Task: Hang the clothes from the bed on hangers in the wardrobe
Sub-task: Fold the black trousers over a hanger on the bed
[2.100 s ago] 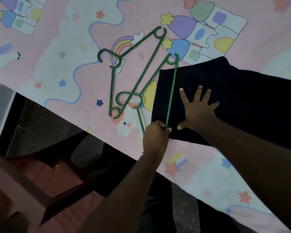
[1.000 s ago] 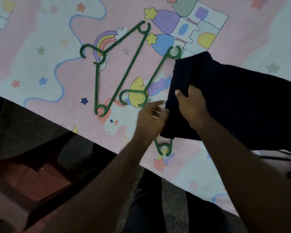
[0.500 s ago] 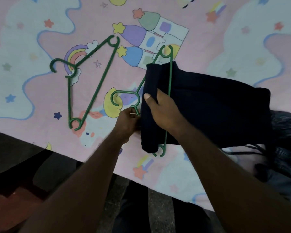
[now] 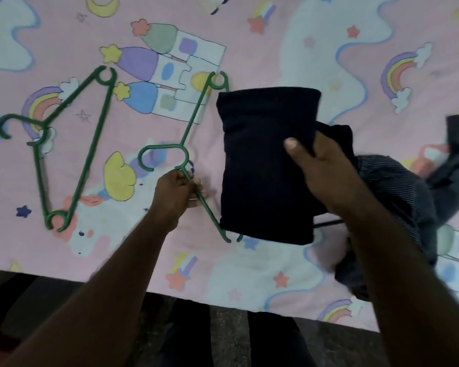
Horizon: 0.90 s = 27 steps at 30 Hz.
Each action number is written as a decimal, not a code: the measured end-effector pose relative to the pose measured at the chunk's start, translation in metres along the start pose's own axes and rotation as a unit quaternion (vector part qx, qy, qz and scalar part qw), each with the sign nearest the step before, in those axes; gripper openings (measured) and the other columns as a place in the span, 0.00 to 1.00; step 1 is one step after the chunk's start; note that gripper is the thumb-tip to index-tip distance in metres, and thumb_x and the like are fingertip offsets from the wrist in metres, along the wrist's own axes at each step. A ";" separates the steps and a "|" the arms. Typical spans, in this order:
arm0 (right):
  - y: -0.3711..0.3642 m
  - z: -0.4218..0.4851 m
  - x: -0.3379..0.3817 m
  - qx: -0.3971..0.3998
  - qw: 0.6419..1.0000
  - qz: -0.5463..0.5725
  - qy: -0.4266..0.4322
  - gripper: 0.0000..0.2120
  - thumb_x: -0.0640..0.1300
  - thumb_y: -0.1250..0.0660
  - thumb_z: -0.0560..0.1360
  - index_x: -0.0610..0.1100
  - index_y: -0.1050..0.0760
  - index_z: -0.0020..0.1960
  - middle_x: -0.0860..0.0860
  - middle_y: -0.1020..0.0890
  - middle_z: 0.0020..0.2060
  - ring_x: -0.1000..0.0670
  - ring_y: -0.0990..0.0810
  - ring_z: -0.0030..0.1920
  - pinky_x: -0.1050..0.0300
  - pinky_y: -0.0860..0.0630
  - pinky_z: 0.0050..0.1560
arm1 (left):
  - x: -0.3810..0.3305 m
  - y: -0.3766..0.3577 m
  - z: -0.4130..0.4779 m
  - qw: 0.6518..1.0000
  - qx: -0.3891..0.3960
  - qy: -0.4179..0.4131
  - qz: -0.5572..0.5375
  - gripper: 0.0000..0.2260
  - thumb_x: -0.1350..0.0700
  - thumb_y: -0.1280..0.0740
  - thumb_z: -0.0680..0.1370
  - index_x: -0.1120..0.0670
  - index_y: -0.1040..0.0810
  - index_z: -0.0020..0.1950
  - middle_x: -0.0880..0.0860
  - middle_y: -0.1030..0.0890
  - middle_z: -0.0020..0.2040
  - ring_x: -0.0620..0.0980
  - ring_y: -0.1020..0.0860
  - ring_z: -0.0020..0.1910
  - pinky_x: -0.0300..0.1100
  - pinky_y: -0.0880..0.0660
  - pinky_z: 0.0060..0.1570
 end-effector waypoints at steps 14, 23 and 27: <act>0.086 0.028 -0.127 -0.141 0.979 -0.085 -0.121 0.11 0.46 0.40 0.83 0.40 0.25 0.57 0.51 0.23 0.46 0.49 0.25 0.50 0.64 0.34 0.44 | 0.016 -0.047 -0.012 1.000 -0.008 -0.009 0.023 0.06 0.66 0.41 0.82 0.57 0.31 0.48 0.56 0.23 0.40 0.54 0.19 0.37 0.45 0.20 0.32; 0.097 0.039 -0.131 -0.157 0.969 -0.172 -0.079 0.16 0.47 0.41 0.83 0.33 0.26 0.56 0.42 0.20 0.49 0.45 0.23 0.49 0.60 0.34 0.43 | 0.023 -0.046 -0.013 0.999 0.000 -0.007 0.044 0.06 0.63 0.42 0.83 0.55 0.31 0.48 0.56 0.24 0.41 0.54 0.19 0.37 0.49 0.20 0.36; 0.098 0.044 -0.130 -0.164 0.963 -0.202 -0.067 0.16 0.49 0.41 0.82 0.34 0.28 0.53 0.41 0.20 0.45 0.45 0.24 0.43 0.51 0.30 0.42 | 0.023 -0.047 -0.015 0.999 0.003 -0.003 0.043 0.04 0.63 0.42 0.83 0.55 0.31 0.50 0.55 0.24 0.40 0.54 0.19 0.37 0.49 0.20 0.36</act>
Point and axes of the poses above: each hand's wrist, its own z-axis towards the middle knuckle, its own y-axis out of the back of the hand, x = y × z, the point moved 6 cm from there along z, towards the middle knuckle
